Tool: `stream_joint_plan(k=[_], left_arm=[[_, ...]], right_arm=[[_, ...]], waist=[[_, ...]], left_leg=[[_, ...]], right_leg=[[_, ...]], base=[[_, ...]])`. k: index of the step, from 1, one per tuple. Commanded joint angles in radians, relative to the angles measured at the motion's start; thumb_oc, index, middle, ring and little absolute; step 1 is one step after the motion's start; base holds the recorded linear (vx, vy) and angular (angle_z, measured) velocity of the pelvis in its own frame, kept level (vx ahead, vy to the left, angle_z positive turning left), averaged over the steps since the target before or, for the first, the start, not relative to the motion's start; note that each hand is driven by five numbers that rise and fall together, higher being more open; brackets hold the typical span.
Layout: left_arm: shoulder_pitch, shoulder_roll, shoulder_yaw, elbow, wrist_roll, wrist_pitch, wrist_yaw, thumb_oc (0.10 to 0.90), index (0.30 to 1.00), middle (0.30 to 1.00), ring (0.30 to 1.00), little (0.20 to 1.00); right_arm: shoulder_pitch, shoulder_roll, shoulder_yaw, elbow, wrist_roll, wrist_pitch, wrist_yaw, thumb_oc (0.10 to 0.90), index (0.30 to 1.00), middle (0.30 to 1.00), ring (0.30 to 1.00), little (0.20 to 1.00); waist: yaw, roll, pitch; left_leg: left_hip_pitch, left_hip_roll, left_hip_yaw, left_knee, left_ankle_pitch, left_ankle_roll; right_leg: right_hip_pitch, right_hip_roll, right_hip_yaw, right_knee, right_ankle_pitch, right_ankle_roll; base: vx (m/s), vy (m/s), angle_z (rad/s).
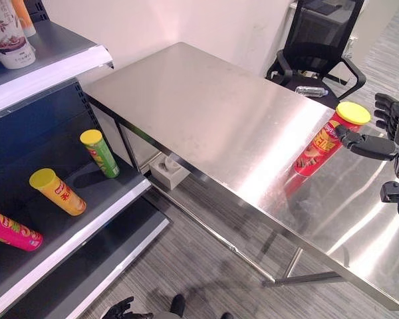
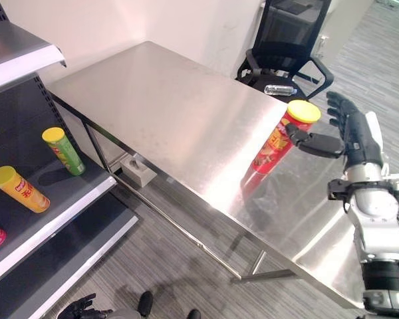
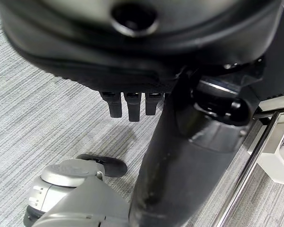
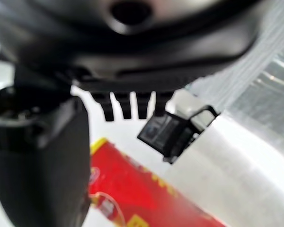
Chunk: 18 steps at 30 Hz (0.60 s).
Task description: Put the goods on the table back onto the shelves and tidy them up.
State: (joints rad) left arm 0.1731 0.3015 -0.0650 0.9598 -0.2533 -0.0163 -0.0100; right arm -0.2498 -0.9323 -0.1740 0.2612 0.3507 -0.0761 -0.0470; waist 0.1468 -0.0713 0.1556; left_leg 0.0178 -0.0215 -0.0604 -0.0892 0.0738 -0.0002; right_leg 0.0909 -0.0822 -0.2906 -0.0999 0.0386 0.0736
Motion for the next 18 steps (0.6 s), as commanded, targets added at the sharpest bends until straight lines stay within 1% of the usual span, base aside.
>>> stream_joint_plan(k=[1,9,16,18], left_arm=[[-0.037,0.035,-0.022,0.01,0.001,-0.023,-0.002,0.8,0.9,0.9,0.9,0.9],[-0.037,0.039,-0.029,0.007,-0.002,-0.023,-0.002,0.8,0.9,0.9,0.9,0.9],[-0.035,0.042,-0.032,0.019,-0.002,-0.024,0.0,0.8,0.9,0.9,0.9,0.9],[-0.036,0.042,-0.032,0.019,-0.002,-0.024,0.0,0.8,0.9,0.9,0.9,0.9]], right_arm=[[-0.099,-0.068,-0.069,-0.03,0.008,-0.07,-0.039,0.8,0.9,0.9,0.9,0.9],[-0.151,-0.059,-0.012,-0.02,0.006,-0.066,-0.033,0.8,0.9,0.9,0.9,0.9],[-0.2,-0.076,0.039,0.005,-0.006,-0.061,-0.032,0.8,0.9,0.9,0.9,0.9],[-0.2,-0.076,0.04,0.005,-0.006,-0.061,-0.032,0.8,0.9,0.9,0.9,0.9]], waist=[[0.031,-0.031,-0.075],[0.042,-0.033,-0.075],[0.053,-0.038,-0.074],[0.052,-0.038,-0.074]], left_leg=[[-0.001,0.061,0.01,0.002,-0.038,-0.08],[-0.002,0.059,0.01,0.002,-0.038,-0.079],[-0.008,0.056,0.002,0.002,-0.035,-0.08],[-0.008,0.056,0.002,0.002,-0.035,-0.08]], right_leg=[[0.066,-0.088,-0.05,0.013,-0.02,0.113],[0.067,-0.088,-0.052,0.013,-0.02,0.113],[0.07,-0.088,-0.063,0.013,-0.018,0.112],[0.07,-0.088,-0.063,0.013,-0.018,0.112]], base=[[0.0,0.0,0.0],[0.0,0.0,0.0],[0.0,0.0,0.0],[0.0,0.0,0.0]])
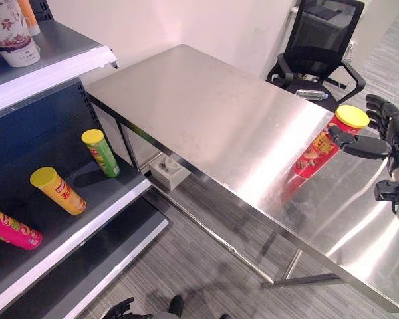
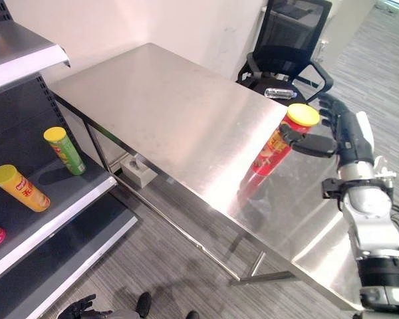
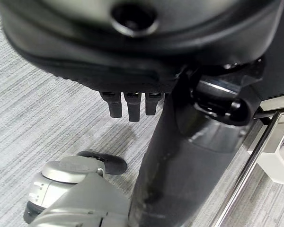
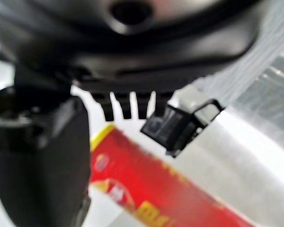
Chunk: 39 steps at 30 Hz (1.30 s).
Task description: Put the goods on the table back onto the shelves and tidy them up.
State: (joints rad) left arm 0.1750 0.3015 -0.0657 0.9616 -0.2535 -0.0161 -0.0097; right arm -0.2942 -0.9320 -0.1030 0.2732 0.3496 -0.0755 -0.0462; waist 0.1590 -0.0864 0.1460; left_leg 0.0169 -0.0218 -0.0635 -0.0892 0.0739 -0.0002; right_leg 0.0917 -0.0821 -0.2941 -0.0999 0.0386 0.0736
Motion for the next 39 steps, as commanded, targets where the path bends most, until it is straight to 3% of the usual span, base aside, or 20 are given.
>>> stream_joint_plan(k=[1,12,13,14,15,30,36,39], left_arm=[[-0.037,0.042,-0.03,0.019,-0.001,-0.024,0.0,0.8,0.9,0.9,0.9,0.9],[-0.036,0.044,-0.028,0.018,0.008,-0.023,-0.002,0.8,0.9,0.9,0.9,0.9],[-0.036,0.045,-0.028,0.017,0.009,-0.023,-0.003,0.8,0.9,0.9,0.9,0.9],[-0.036,0.045,-0.028,0.017,0.009,-0.023,-0.003,0.8,0.9,0.9,0.9,0.9],[-0.037,0.045,-0.028,0.015,0.009,-0.023,-0.003,0.8,0.9,0.9,0.9,0.9],[-0.043,0.051,-0.019,0.012,0.006,-0.018,0.005,0.8,0.9,0.9,0.9,0.9],[-0.054,0.072,-0.008,-0.016,-0.018,-0.019,0.011,0.8,0.9,0.9,0.9,0.9],[-0.063,0.075,-0.01,-0.027,-0.032,-0.021,0.012,0.8,0.9,0.9,0.9,0.9]], right_arm=[[-0.157,-0.079,-0.027,-0.003,-0.006,-0.062,-0.032,0.8,0.9,0.9,0.9,0.9],[-0.125,-0.127,-0.005,0.021,-0.038,-0.026,0.012,0.8,0.9,0.9,0.9,0.9],[-0.122,-0.138,-0.002,0.021,-0.043,-0.021,0.018,0.755,0.832,0.832,0.832,0.832],[-0.121,-0.142,-0.001,0.022,-0.041,-0.019,0.023,0.551,0.526,0.526,0.526,0.526],[-0.119,-0.148,-0.002,0.023,-0.042,-0.017,0.022,0.4,0.3,0.3,0.3,0.3],[-0.106,-0.134,-0.031,-0.015,-0.081,-0.015,-0.003,0.4,0.3,0.3,0.3,0.3],[-0.13,-0.068,-0.071,-0.104,0.004,-0.073,-0.044,0.4,0.3,0.3,0.3,0.3],[-0.17,-0.053,-0.077,-0.16,0.053,-0.111,-0.057,0.4,0.3,0.3,0.3,0.3]], waist=[[0.042,-0.024,-0.064],[0.035,-0.026,-0.057],[0.034,-0.027,-0.057],[0.033,-0.026,-0.056],[0.032,-0.026,-0.056],[0.03,-0.021,-0.06],[0.067,-0.022,-0.057],[0.095,-0.017,-0.042]], left_leg=[[-0.008,0.056,0.004,0.002,-0.035,-0.081],[-0.009,0.058,0.0,0.002,-0.032,-0.082],[-0.009,0.058,0.001,0.002,-0.031,-0.082],[-0.009,0.058,0.002,0.002,-0.031,-0.083],[-0.008,0.058,0.002,0.002,-0.031,-0.083],[-0.007,0.06,-0.003,0.002,-0.027,-0.087],[-0.019,0.075,-0.062,0.002,0.0,-0.112],[-0.057,0.079,-0.12,0.007,0.046,-0.133]], right_leg=[[0.069,-0.088,-0.061,0.013,-0.018,0.111],[0.069,-0.087,-0.064,0.013,-0.017,0.11],[0.07,-0.087,-0.064,0.013,-0.017,0.109],[0.069,-0.087,-0.064,0.013,-0.017,0.109],[0.069,-0.087,-0.064,0.013,-0.017,0.109],[0.077,-0.082,-0.069,0.013,-0.022,0.106],[0.098,-0.054,-0.098,0.013,-0.054,0.077],[0.095,-0.03,-0.126,0.013,-0.069,0.054]], base=[[0.0,0.0,0.0],[0.0,0.0,0.0],[0.0,0.0,0.0],[0.0,0.0,0.0],[0.0,0.0,0.0],[0.0,-0.002,0.0],[-0.04,-0.093,0.14],[-0.14,-0.158,0.51]])
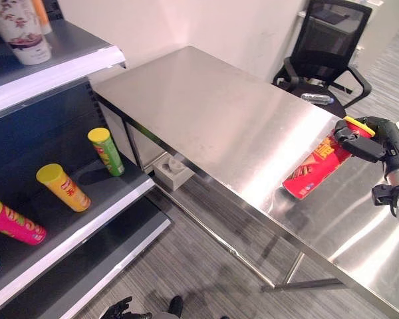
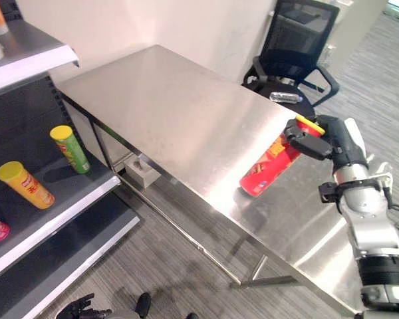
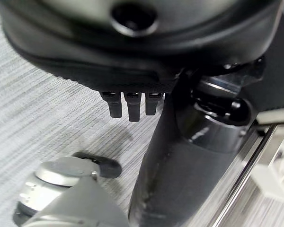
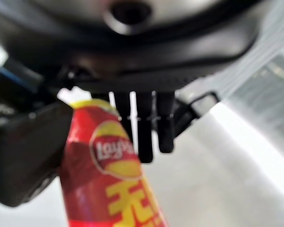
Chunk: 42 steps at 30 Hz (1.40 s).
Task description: Put the goods on the table back onto the shelves and tidy them up.
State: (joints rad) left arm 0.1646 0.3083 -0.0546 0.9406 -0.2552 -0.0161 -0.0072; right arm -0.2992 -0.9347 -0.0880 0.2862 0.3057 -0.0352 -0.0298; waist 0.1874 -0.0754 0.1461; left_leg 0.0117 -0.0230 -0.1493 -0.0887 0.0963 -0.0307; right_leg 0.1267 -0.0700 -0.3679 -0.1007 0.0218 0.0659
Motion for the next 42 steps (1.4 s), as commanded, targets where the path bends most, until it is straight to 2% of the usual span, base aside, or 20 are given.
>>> stream_joint_plan(k=[1,4,6,7,9,10,11,13,16,18,21,25,27,31,32,33,34,35,40,42], left_arm=[[-0.057,0.07,-0.022,-0.012,-0.038,-0.024,0.014,0.8,0.9,0.9,0.9,0.9],[-0.066,0.06,-0.029,-0.024,-0.047,-0.028,0.015,0.8,0.9,0.9,0.9,0.9],[-0.068,0.05,-0.028,-0.028,-0.048,-0.032,0.016,0.8,0.9,0.9,0.9,0.9],[-0.07,0.042,-0.023,-0.024,-0.046,-0.033,0.019,0.8,0.9,0.9,0.9,0.9],[-0.061,0.032,-0.01,-0.028,-0.04,-0.036,0.019,0.8,0.9,0.9,0.9,0.9],[-0.055,0.028,0.003,-0.026,-0.033,-0.037,0.015,0.8,0.9,0.9,0.9,0.9],[-0.053,0.028,0.002,-0.027,-0.032,-0.037,0.014,0.8,0.9,0.9,0.9,0.9],[-0.048,0.029,0.016,-0.027,-0.023,-0.037,0.012,0.8,0.9,0.9,0.9,0.9],[-0.049,0.029,0.025,-0.026,-0.009,-0.042,0.01,0.8,0.9,0.9,0.9,0.9],[-0.045,0.033,0.02,-0.036,0.007,-0.038,0.008,0.8,0.9,0.9,0.9,0.9],[-0.053,0.037,0.0,-0.027,0.04,-0.034,-0.003,0.8,0.9,0.9,0.9,0.9],[-0.059,0.065,-0.005,-0.039,0.071,-0.035,-0.004,0.8,0.9,0.9,0.9,0.9],[-0.065,0.085,0.006,-0.047,0.065,-0.037,-0.003,0.8,0.9,0.9,0.9,0.9],[-0.062,0.097,0.015,-0.03,0.064,-0.032,-0.002,0.8,0.9,0.9,0.9,0.9],[-0.062,0.097,0.014,-0.031,0.064,-0.032,-0.002,0.8,0.9,0.9,0.9,0.9],[-0.041,0.087,0.02,-0.018,0.058,-0.027,-0.002,0.8,0.9,0.9,0.9,0.9],[-0.027,0.079,0.023,-0.019,0.056,-0.023,-0.005,0.8,0.9,0.9,0.9,0.9],[-0.007,0.068,0.027,-0.019,0.046,-0.02,-0.006,0.8,0.9,0.9,0.9,0.9],[-0.008,0.051,0.023,-0.011,0.042,-0.017,-0.003,0.8,0.9,0.9,0.9,0.9],[-0.012,0.046,0.022,-0.026,0.04,-0.015,0.003,0.8,0.9,0.9,0.9,0.9]], right_arm=[[-0.186,-0.049,-0.093,-0.197,0.109,-0.166,-0.083,0.4,0.3,0.3,0.3,0.3],[-0.22,-0.058,-0.113,-0.254,0.131,-0.199,-0.095,0.4,0.3,0.3,0.3,0.3],[-0.233,-0.056,-0.115,-0.289,0.128,-0.213,-0.105,0.4,0.3,0.3,0.3,0.3],[-0.24,-0.051,-0.113,-0.312,0.122,-0.216,-0.101,0.4,0.3,0.3,0.3,0.3],[-0.235,-0.029,-0.106,-0.338,0.126,-0.217,-0.091,0.4,0.3,0.3,0.3,0.3],[-0.223,-0.024,-0.108,-0.364,0.121,-0.214,-0.076,0.4,0.3,0.3,0.3,0.3],[-0.221,-0.024,-0.109,-0.366,0.121,-0.212,-0.076,0.4,0.3,0.3,0.3,0.3],[-0.207,-0.024,-0.119,-0.392,0.12,-0.212,-0.064,0.4,0.3,0.3,0.3,0.3],[-0.176,-0.02,-0.149,-0.421,0.12,-0.208,-0.056,0.4,0.3,0.3,0.3,0.3],[-0.153,-0.018,-0.18,-0.424,0.121,-0.2,-0.061,0.4,0.3,0.3,0.3,0.3],[-0.132,0.006,-0.19,-0.432,0.108,-0.191,-0.06,0.4,0.3,0.3,0.3,0.3],[-0.116,0.038,-0.194,-0.444,0.057,-0.182,-0.079,0.4,0.3,0.3,0.3,0.3],[-0.123,0.042,-0.19,-0.459,0.041,-0.187,-0.078,0.4,0.3,0.3,0.3,0.3],[-0.1,0.043,-0.222,-0.478,0.05,-0.206,-0.068,0.4,0.3,0.3,0.3,0.3],[-0.098,0.043,-0.224,-0.479,0.05,-0.206,-0.068,0.4,0.3,0.3,0.3,0.3],[-0.079,0.05,-0.245,-0.484,0.06,-0.214,-0.061,0.4,0.3,0.3,0.3,0.3],[-0.068,0.054,-0.255,-0.485,0.06,-0.213,-0.061,0.4,0.3,0.3,0.3,0.3],[-0.07,0.035,-0.254,-0.482,0.055,-0.209,-0.065,0.4,0.3,0.3,0.3,0.3],[-0.094,0.0,-0.242,-0.486,0.062,-0.211,-0.071,0.4,0.3,0.3,0.3,0.3],[-0.087,-0.011,-0.255,-0.508,0.065,-0.221,-0.08,0.4,0.3,0.3,0.3,0.3]], waist=[[0.085,-0.022,-0.031],[0.1,0.005,-0.009],[0.101,0.015,0.0],[0.093,0.014,0.0],[0.094,0.013,-0.006],[0.073,0.012,-0.022],[0.075,0.013,-0.017],[0.05,0.021,-0.041],[0.009,0.047,-0.068],[-0.027,0.061,-0.08],[-0.03,0.065,-0.091],[-0.044,0.062,-0.064],[-0.057,0.057,-0.04],[-0.036,0.05,-0.049],[-0.037,0.05,-0.05],[-0.019,0.03,-0.058],[-0.008,0.016,-0.064],[0.019,0.005,-0.062],[0.044,-0.006,-0.058],[0.044,0.014,-0.027]], left_leg=[[-0.068,0.085,-0.053,0.009,0.042,-0.115],[-0.131,0.081,-0.077,0.011,0.099,-0.138],[-0.149,0.082,-0.028,0.024,0.103,-0.136],[-0.146,0.096,0.033,0.061,0.085,-0.127],[-0.123,0.118,0.059,0.121,0.044,-0.124],[-0.068,0.175,0.078,0.164,-0.004,-0.133],[-0.074,0.17,0.082,0.167,0.01,-0.128],[0.001,0.228,0.088,0.202,-0.017,-0.147],[0.108,0.262,0.093,0.212,-0.035,-0.168],[0.147,0.25,0.135,0.14,-0.083,-0.155],[0.172,0.168,0.17,0.023,-0.178,-0.097],[0.151,0.078,0.173,0.001,-0.169,-0.044],[0.127,0.059,0.172,0.002,-0.135,-0.026],[0.06,0.027,0.154,0.019,-0.077,-0.004],[0.056,0.027,0.153,0.021,-0.074,-0.004],[0.027,-0.001,0.131,0.036,-0.049,-0.002],[0.01,-0.012,0.123,0.044,-0.039,-0.007],[-0.03,-0.015,0.106,0.05,-0.003,-0.028],[-0.123,-0.012,0.095,0.047,0.052,-0.068],[-0.19,-0.006,0.087,0.054,0.117,-0.112]], right_leg=[[0.059,-0.031,-0.059,0.013,-0.06,0.054],[0.051,-0.016,-0.108,0.013,-0.072,0.042],[0.045,-0.027,-0.137,0.013,-0.06,0.045],[0.032,-0.04,-0.154,0.013,-0.047,0.046],[0.014,-0.068,-0.17,0.013,-0.025,0.047],[0.01,-0.089,-0.175,0.013,-0.025,0.052],[0.006,-0.094,-0.193,0.013,-0.006,0.046],[0.002,-0.114,-0.191,0.013,-0.002,0.061],[-0.022,-0.173,-0.224,0.015,0.069,0.101],[-0.044,-0.209,-0.242,0.021,0.12,0.133],[-0.064,-0.281,-0.24,0.025,0.191,0.178],[-0.12,-0.349,-0.196,0.068,0.249,0.183],[-0.139,-0.326,-0.105,0.177,0.183,0.164],[-0.068,-0.209,-0.023,0.378,0.005,0.114],[-0.071,-0.21,-0.025,0.379,0.006,0.112],[-0.04,-0.123,0.024,0.448,-0.056,0.099],[-0.021,-0.089,0.049,0.433,-0.083,0.088],[0.013,-0.043,0.061,0.334,-0.163,0.032],[0.074,0.006,0.032,0.131,-0.155,0.02],[0.078,0.044,0.037,0.066,-0.129,0.002]], base=[[-0.12,-0.108,0.42],[-0.24,-0.112,0.98],[-0.25,0.001,1.14],[-0.25,0.066,0.6],[-0.21,0.108,0.54],[-0.2,0.119,0.62],[-0.11,0.117,0.54],[-0.11,0.177,0.63],[-0.18,0.303,0.42],[-0.16,0.339,0.47],[-0.15,0.354,0.41],[-0.3,0.349,-0.1],[-0.35,0.242,0.65],[-0.21,0.14,0.27],[-0.15,0.058,0.39],[-0.16,0.018,0.33],[-0.32,-0.024,0.67],[-0.22,-0.075,0.55],[-0.26,-0.12,0.2],[-0.37,-0.061,0.54]])
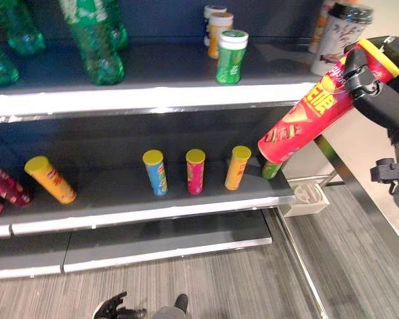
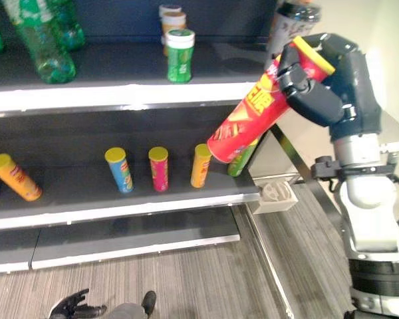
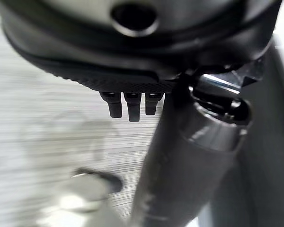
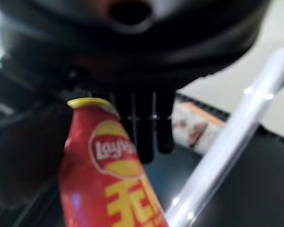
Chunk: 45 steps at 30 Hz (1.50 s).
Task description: Put the goods on the table back onto the shelves and tidy them up.
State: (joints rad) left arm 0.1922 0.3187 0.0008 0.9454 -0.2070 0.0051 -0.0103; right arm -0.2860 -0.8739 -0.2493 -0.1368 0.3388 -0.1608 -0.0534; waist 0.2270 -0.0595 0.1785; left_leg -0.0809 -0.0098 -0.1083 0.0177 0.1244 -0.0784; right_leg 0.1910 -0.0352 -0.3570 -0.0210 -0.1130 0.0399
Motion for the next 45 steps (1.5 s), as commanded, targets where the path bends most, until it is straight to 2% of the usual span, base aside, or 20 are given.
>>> stream_joint_plan(k=[1,4,5,8,9,13,15,16,17,19,21,23,25,26,29,31,32,34,39,45], left_arm=[[-0.048,0.034,-0.039,-0.026,-0.004,-0.036,0.009,0.8,0.9,0.9,0.9,0.9],[-0.057,0.023,-0.042,-0.03,0.011,-0.033,0.007,0.8,0.9,0.9,0.9,0.9],[-0.052,0.022,-0.036,-0.044,0.011,-0.034,0.007,0.8,0.9,0.9,0.9,0.9],[-0.041,0.017,-0.029,-0.043,0.019,-0.034,0.01,0.8,0.9,0.9,0.9,0.9],[-0.032,0.013,-0.013,-0.045,0.008,-0.037,0.02,0.8,0.9,0.9,0.9,0.9],[-0.034,0.014,-0.019,-0.052,0.015,-0.039,0.024,0.8,0.9,0.9,0.9,0.9],[-0.038,0.021,-0.022,-0.062,0.018,-0.04,0.022,0.8,0.9,0.9,0.9,0.9],[-0.039,0.024,-0.029,-0.067,0.018,-0.043,0.023,0.8,0.9,0.9,0.9,0.9],[-0.039,0.024,-0.029,-0.067,0.018,-0.043,0.023,0.8,0.9,0.9,0.9,0.9],[-0.052,0.039,-0.042,-0.08,0.027,-0.04,0.011,0.8,0.9,0.9,0.9,0.9],[-0.068,0.054,-0.063,-0.074,0.05,-0.042,0.003,0.8,0.9,0.9,0.9,0.9],[-0.084,0.078,-0.074,-0.073,0.086,-0.042,-0.007,0.8,0.9,0.9,0.9,0.9],[-0.08,0.103,-0.066,-0.071,0.095,-0.041,-0.009,0.8,0.9,0.9,0.9,0.9],[-0.079,0.114,-0.051,-0.041,0.11,-0.032,0.005,0.8,0.9,0.9,0.9,0.9],[-0.078,0.118,-0.041,-0.035,0.111,-0.031,0.009,0.8,0.9,0.9,0.9,0.9],[-0.078,0.118,-0.023,-0.009,0.115,-0.026,0.016,0.8,0.9,0.9,0.9,0.9],[-0.073,0.115,-0.022,0.004,0.116,-0.024,0.022,0.8,0.9,0.9,0.9,0.9],[-0.07,0.091,-0.008,-0.002,0.099,-0.027,0.024,0.8,0.9,0.9,0.9,0.9],[-0.052,0.046,-0.011,-0.01,0.067,-0.02,0.024,0.8,0.9,0.9,0.9,0.9],[-0.048,0.035,-0.034,-0.023,0.085,-0.02,0.024,0.8,0.9,0.9,0.9,0.9]], right_arm=[[-0.098,-0.079,-0.098,-0.086,0.028,-0.096,-0.063,0.4,0.3,0.3,0.3,0.3],[-0.096,-0.094,-0.106,-0.106,0.003,-0.09,-0.077,0.4,0.3,0.3,0.3,0.3],[-0.099,-0.09,-0.099,-0.113,-0.002,-0.09,-0.073,0.4,0.3,0.3,0.3,0.3],[-0.095,-0.085,-0.079,-0.112,-0.026,-0.075,-0.064,0.4,0.3,0.3,0.3,0.3],[-0.099,-0.088,-0.057,-0.112,-0.051,-0.064,-0.057,0.4,0.3,0.3,0.3,0.3],[-0.078,-0.085,-0.024,-0.102,-0.079,-0.05,-0.037,0.4,0.3,0.3,0.3,0.3],[-0.059,-0.09,-0.031,-0.099,-0.096,-0.037,-0.034,0.4,0.3,0.3,0.3,0.3],[-0.051,-0.079,-0.024,-0.097,-0.097,-0.034,-0.032,0.4,0.3,0.3,0.3,0.3],[-0.05,-0.079,-0.024,-0.097,-0.097,-0.033,-0.032,0.4,0.3,0.3,0.3,0.3],[-0.011,-0.083,-0.059,-0.105,-0.136,-0.008,-0.017,0.4,0.3,0.3,0.3,0.3],[0.022,-0.063,-0.093,-0.118,-0.165,-0.011,-0.03,0.4,0.3,0.3,0.3,0.3],[0.062,-0.035,-0.127,-0.134,-0.193,-0.009,-0.031,0.4,0.3,0.3,0.3,0.3],[0.08,-0.023,-0.142,-0.149,-0.227,-0.005,-0.032,0.4,0.3,0.3,0.3,0.3],[0.077,-0.018,-0.121,-0.15,-0.233,-0.005,-0.018,0.4,0.3,0.3,0.3,0.3],[0.074,-0.014,-0.112,-0.149,-0.227,0.0,-0.003,0.4,0.3,0.3,0.3,0.3],[0.078,-0.02,-0.096,-0.162,-0.224,-0.004,0.022,0.4,0.3,0.3,0.3,0.3],[0.089,-0.01,-0.089,-0.161,-0.212,-0.006,0.027,0.4,0.3,0.3,0.3,0.3],[0.121,-0.005,-0.087,-0.178,-0.231,0.0,0.051,0.4,0.3,0.3,0.3,0.3],[0.119,0.035,-0.008,-0.194,-0.253,0.013,0.087,0.4,0.3,0.3,0.3,0.3],[0.107,0.04,0.083,-0.196,-0.367,0.018,0.1,0.4,0.3,0.3,0.3,0.3]], waist=[[-0.002,-0.001,-0.051],[-0.029,0.011,-0.045],[-0.028,0.011,-0.045],[-0.034,0.005,-0.049],[-0.046,-0.004,-0.057],[-0.085,0.023,-0.09],[-0.106,0.041,-0.099],[-0.108,0.05,-0.102],[-0.109,0.05,-0.103],[-0.146,0.058,-0.108],[-0.149,0.046,-0.104],[-0.157,0.032,-0.089],[-0.179,0.023,-0.06],[-0.181,0.028,-0.042],[-0.179,0.027,-0.039],[-0.175,0.025,-0.036],[-0.177,0.016,-0.039],[-0.179,-0.008,-0.04],[-0.17,-0.012,-0.055],[-0.166,-0.006,-0.047]], left_leg=[[-0.105,-0.007,0.081,-0.052,0.087,-0.072],[-0.11,0.071,0.257,-0.056,0.096,-0.064],[-0.091,0.101,0.267,-0.039,0.093,-0.066],[-0.032,0.141,0.252,-0.011,0.056,-0.064],[0.037,0.219,0.228,0.015,0.017,-0.069],[0.142,0.364,0.169,0.037,0.073,-0.108],[0.18,0.381,0.143,0.047,0.078,-0.132],[0.202,0.358,0.106,0.052,0.023,-0.141],[0.2,0.356,0.104,0.057,0.019,-0.14],[0.212,0.314,0.136,-0.033,-0.083,-0.136],[0.198,0.257,0.137,-0.028,-0.165,-0.103],[0.183,0.208,0.132,0.007,-0.205,-0.078],[0.168,0.159,0.123,0.037,-0.228,-0.041],[0.16,0.144,0.147,0.046,-0.211,-0.02],[0.156,0.134,0.156,0.042,-0.201,-0.012],[0.147,0.121,0.164,0.04,-0.185,-0.004],[0.141,0.114,0.163,0.044,-0.193,-0.005],[0.131,0.111,0.147,0.048,-0.183,-0.01],[0.14,0.131,0.146,0.03,-0.169,-0.017],[0.132,0.134,0.128,0.018,-0.154,-0.019]], right_leg=[[0.015,0.006,0.008,-0.018,0.007,0.027],[0.013,-0.016,-0.076,-0.047,0.042,0.036],[0.006,-0.033,-0.092,-0.048,0.057,0.039],[-0.004,-0.078,-0.119,-0.06,0.102,0.06],[-0.022,-0.129,-0.136,-0.057,0.13,0.075],[-0.059,-0.212,-0.164,-0.047,0.179,0.117],[-0.079,-0.258,-0.175,-0.038,0.21,0.14],[-0.101,-0.283,-0.174,-0.032,0.231,0.155],[-0.101,-0.285,-0.174,-0.03,0.231,0.157],[-0.111,-0.349,-0.171,-0.013,0.287,0.188],[-0.109,-0.415,-0.169,-0.002,0.314,0.209],[-0.11,-0.478,-0.183,0.045,0.354,0.217],[-0.121,-0.504,-0.136,0.091,0.414,0.21],[-0.151,-0.472,-0.103,0.159,0.367,0.19],[-0.168,-0.454,-0.088,0.181,0.335,0.175],[-0.188,-0.358,-0.037,0.227,0.228,0.142],[-0.17,-0.308,-0.011,0.185,0.177,0.127],[-0.159,-0.265,0.056,0.124,0.176,0.12],[-0.121,-0.257,0.023,0.072,0.175,0.129],[-0.105,-0.263,-0.009,0.067,0.17,0.134]], base=[[-0.39,0.017,0.72],[-0.31,0.077,0.9],[-0.27,0.148,0.79],[-0.2,0.173,0.23],[-0.2,0.239,0.27],[-0.19,0.341,0.18],[-0.19,0.399,0.36],[-0.15,0.294,0.49],[-0.12,0.33,0.41],[-0.11,0.381,0.66],[-0.11,0.424,1.01],[-0.1,0.392,0.32],[-0.2,0.457,0.92],[-0.21,0.405,0.82],[-0.09,0.178,-0.04],[-0.05,0.142,-0.16],[0.02,0.01,-0.03],[0.03,-0.07,0.06],[0.05,-0.086,0.01],[0.01,-0.036,0.09]])
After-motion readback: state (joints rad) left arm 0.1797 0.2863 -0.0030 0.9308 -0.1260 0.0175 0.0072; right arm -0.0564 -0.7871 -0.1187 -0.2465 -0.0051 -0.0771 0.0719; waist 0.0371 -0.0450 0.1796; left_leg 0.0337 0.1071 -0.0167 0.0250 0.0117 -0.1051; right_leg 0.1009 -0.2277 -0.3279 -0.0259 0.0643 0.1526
